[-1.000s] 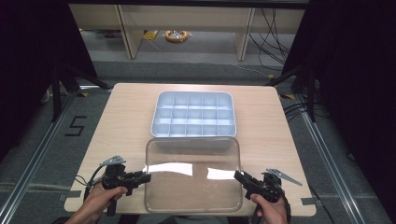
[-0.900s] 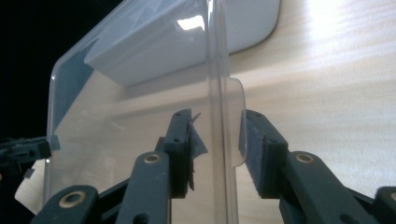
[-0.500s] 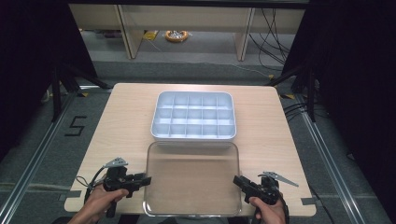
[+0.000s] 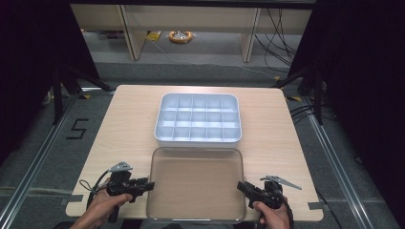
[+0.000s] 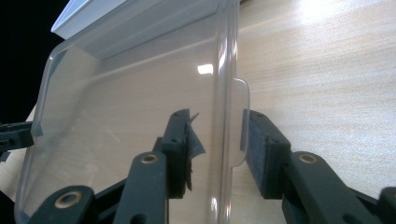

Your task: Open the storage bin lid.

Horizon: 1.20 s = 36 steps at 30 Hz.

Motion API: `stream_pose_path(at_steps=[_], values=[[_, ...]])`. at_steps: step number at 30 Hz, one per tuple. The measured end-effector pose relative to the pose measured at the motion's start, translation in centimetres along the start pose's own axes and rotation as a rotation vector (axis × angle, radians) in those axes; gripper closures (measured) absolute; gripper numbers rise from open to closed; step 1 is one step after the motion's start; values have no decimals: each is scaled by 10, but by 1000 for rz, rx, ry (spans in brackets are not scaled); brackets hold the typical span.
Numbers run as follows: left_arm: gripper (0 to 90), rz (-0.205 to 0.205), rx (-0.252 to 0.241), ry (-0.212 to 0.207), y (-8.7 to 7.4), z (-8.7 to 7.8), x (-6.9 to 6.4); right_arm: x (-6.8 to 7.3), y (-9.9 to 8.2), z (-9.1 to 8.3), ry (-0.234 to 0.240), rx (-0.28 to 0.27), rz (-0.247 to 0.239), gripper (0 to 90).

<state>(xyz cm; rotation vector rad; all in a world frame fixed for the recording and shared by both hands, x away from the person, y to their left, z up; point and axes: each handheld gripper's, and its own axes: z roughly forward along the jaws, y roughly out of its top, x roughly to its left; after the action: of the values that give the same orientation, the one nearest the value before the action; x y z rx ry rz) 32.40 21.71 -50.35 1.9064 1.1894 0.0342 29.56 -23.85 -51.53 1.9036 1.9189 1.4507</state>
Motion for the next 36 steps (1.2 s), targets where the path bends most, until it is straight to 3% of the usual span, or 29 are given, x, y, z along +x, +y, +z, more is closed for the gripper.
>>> stream_pose_path(at_steps=[1, 2, 3, 4, 5, 6, 8, 11, 12, 15, 19, 20, 21, 22, 23, 24, 25, 26, 27, 28, 29, 30, 31, 32, 34, 36], values=[[586, 0, 0, 0, 0, 0, 0, 0, 0, 0, 0, 0, 0, 633], [586, 8, 9, 5, 0, 0, 0, 4, -1, 1, -5, -5, 45, 628], [585, 8, 9, 5, 0, 0, 0, 4, -1, 1, -5, -5, 45, 628], [585, 5, 16, 16, 0, 0, 0, -1, -1, 2, -13, 0, -6, 625], [585, 5, 16, 16, 0, 0, 0, -1, -1, 2, -13, 0, -6, 625], [585, 4, 18, 20, -1, 1, 0, 4, -1, 1, -7, 17, 46, 621], [585, 4, 17, 20, -1, 1, 0, 5, -1, 2, -18, 25, 59, 619], [585, 5, 18, 18, -1, 1, 0, 3, -1, 4, -14, 12, 34, 617], [585, 3, 20, 21, -1, 1, 0, 1, -1, 3, -23, 17, -5, 615], [580, 5, 12, 29, -2, 2, -1, 2, -1, 5, -28, 14, 11, 613], [565, 2, 21, 26, -2, 3, -2, 1, 0, 6, -37, 15, -17, 607], [548, 39, 32, 61, -2, 4, -2, 4, 0, 5, -43, 31, 16, 606], [533, 39, 32, 61, -2, 4, -2, 4, 0, 5, -43, 31, 16, 606], [467, 65, 38, 79, -1, 3, -3, 6, 0, 6, -52, 23, 30, 580], [429, 61, 41, 79, 1, 0, -3, 5, 1, 6, -66, 16, 23, 546], [400, 22, -2, 85, 1, 2, -5, 5, 3, 5, -75, 4, 33, 531], [383, 22, -2, 85, 1, 2, -5, 5, 3, 5, -75, 4, 33, 531], [375, 61, 5, 115, 4, -2, -3, 0, 7, 3, -89, -23, 18, 505], [363, 61, 5, 115, 4, -2, -3, 0, 7, 3, -89, -23, 18, 505], [355, 43, -27, 123, 5, -4, -2, -7, 10, 0, -106, -54, -32, 498], [354, 43, -27, 123, 5, -4, -2, -3, 9, -2, -95, -51, 37, 497], [354, 40, -18, 124, 6, -6, 2, -7, 10, -3, -102, -60, -18, 496], [355, 40, -18, 124, 6, -6, 2, 1, 9, -4, -95, -46, 78, 496], [355, 18, -28, 116, 6, -6, 2, 7, 10, -8, -76, -17, 130, 496], [355, 5, -45, 98, 6, -6, 2, 4, 11, -7, -66, -48, 49, 492], [348, 9, -39, 90, 7, -7, 2, 8, 11, -8, -72, -60, 60, 485]])
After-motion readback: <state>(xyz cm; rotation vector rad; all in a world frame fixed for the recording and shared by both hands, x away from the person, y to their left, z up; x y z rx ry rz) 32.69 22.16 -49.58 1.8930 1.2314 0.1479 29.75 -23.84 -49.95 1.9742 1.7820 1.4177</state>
